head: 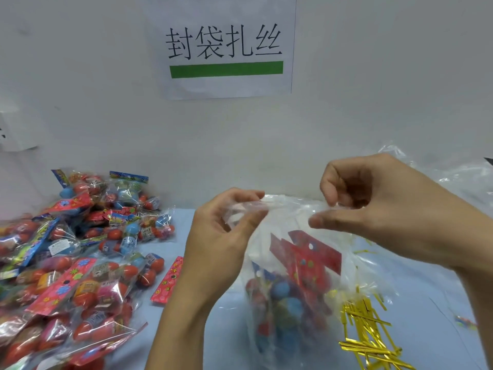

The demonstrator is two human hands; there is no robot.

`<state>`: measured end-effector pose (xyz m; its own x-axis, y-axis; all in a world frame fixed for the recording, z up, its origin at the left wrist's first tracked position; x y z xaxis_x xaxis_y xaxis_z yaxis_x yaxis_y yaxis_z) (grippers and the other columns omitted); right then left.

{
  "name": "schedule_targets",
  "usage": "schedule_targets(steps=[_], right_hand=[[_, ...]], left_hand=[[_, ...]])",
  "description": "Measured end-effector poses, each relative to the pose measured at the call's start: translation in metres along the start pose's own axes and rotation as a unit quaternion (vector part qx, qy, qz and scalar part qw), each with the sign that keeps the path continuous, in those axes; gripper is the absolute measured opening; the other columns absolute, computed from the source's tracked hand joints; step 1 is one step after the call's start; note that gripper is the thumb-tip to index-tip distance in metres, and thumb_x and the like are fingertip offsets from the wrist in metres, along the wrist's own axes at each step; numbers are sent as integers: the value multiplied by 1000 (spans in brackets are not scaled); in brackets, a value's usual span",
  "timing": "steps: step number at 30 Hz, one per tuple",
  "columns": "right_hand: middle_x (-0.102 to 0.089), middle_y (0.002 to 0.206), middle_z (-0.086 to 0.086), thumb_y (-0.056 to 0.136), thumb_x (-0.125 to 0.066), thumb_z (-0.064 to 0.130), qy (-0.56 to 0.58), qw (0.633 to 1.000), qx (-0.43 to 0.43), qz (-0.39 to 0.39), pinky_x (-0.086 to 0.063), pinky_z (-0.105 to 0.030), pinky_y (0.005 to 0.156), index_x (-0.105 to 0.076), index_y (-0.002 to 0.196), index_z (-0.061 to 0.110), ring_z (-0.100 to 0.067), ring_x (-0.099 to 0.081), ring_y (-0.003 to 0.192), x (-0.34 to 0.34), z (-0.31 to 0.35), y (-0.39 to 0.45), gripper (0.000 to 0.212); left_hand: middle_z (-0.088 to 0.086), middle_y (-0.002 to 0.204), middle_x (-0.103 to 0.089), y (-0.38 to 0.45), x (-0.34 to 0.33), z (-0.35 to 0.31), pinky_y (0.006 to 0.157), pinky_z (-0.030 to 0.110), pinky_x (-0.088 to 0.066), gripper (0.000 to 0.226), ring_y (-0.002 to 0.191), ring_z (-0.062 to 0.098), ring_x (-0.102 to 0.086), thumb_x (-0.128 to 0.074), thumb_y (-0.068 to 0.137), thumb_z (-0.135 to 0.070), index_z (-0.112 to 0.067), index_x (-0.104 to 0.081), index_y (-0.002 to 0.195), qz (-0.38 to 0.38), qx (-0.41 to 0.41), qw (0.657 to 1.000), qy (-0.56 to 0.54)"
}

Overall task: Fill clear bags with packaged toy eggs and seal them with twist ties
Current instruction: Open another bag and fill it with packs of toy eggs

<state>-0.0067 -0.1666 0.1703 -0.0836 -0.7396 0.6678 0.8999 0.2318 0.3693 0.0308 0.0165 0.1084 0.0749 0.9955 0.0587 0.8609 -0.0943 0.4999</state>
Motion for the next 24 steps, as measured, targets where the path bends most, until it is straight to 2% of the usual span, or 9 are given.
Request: schedule_targets(steps=[1, 3, 6, 9, 12, 14, 17, 21, 24], right_hand=[[-48, 56, 14, 62, -84, 39, 16, 1000, 0, 16, -34, -14, 50, -66, 72, 32, -9, -39, 51, 0, 1, -1, 22], [-58, 65, 19, 56, -80, 55, 4, 1000, 3, 31, -38, -11, 55, -75, 84, 41, -5, -45, 56, 3, 1, -4, 31], [-65, 89, 31, 49, -61, 78, -88, 995, -20, 31, -40, -14, 69, -71, 89, 59, 5, -55, 82, 7, -5, -5, 45], [-62, 102, 29, 45, -57, 85, -124, 989, -69, 48, -39, -20, 77, -70, 87, 60, 12, -52, 100, 4, -18, -7, 50], [-66, 98, 22, 47, -55, 88, -143, 982, -108, 54, -45, -25, 78, -71, 82, 55, 12, -57, 91, 4, -29, -10, 51], [-66, 90, 22, 50, -54, 86, -139, 985, -102, 9, -44, -26, 71, -72, 78, 48, 14, -58, 77, 12, -30, -9, 51], [-66, 86, 26, 56, -62, 84, -105, 990, -78, -58, -40, -28, 66, -70, 77, 35, 13, -58, 68, 23, -29, -7, 53], [-70, 85, 19, 56, -61, 85, -45, 994, -70, -77, -49, -33, 73, -66, 87, 30, 7, -66, 82, 26, -33, -7, 63], [-72, 81, 21, 60, -50, 92, -12, 994, -54, -95, -50, -23, 67, -68, 88, 32, 5, -67, 78, 27, -32, -7, 70]], left_hand=[[-5, 104, -76, 1, 3, 0, 88, 26, -55, 12, 101, 12, -70, -70, 87, -5, -14, -71, 79, -14, -4, 1000, -22], [-4, 108, -75, 2, 6, 0, 91, 31, -55, 14, 103, 16, -70, -70, 87, -4, -14, -70, 78, -20, -16, 998, -49], [-2, 114, -73, 0, 5, -1, 97, 36, -53, 8, 111, 17, -67, -68, 84, -12, -17, -67, 77, 13, -28, 997, -70], [0, 119, -71, -2, 0, -5, 93, 29, -53, 4, 118, 19, -63, -68, 79, -22, -22, -65, 76, 66, -33, 993, -88], [2, 123, -69, -5, 0, -4, 93, 29, -48, 8, 123, 20, -60, -63, 77, -31, -23, -64, 76, 107, -24, 990, -91], [2, 124, -68, -6, 2, -2, 97, 40, -43, 10, 125, 21, -57, -62, 76, -31, -22, -63, 77, 122, -15, 989, -77], [2, 121, -68, -6, 6, 4, 103, 54, -39, 14, 123, 27, -57, -62, 77, -29, -15, -59, 80, 123, -2, 989, -78], [5, 106, -68, -2, 10, 5, 102, 50, -37, 3, 112, 23, -60, -62, 70, -26, -24, -63, 72, 84, 28, 982, -167], [8, 101, -66, 0, 12, 0, 96, 43, -40, 12, 103, 21, -61, -53, 78, -17, -22, -60, 70, 41, 28, 970, -239]])
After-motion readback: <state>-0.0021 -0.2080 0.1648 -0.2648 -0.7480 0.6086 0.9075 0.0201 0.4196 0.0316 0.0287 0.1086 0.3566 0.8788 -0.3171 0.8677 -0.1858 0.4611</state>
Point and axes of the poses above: each hand's wrist, its own y-axis towards the middle knuckle, its own x-axis out of the back of the hand, z = x × y, the point moved 6 cm from there along y, towards the middle knuckle
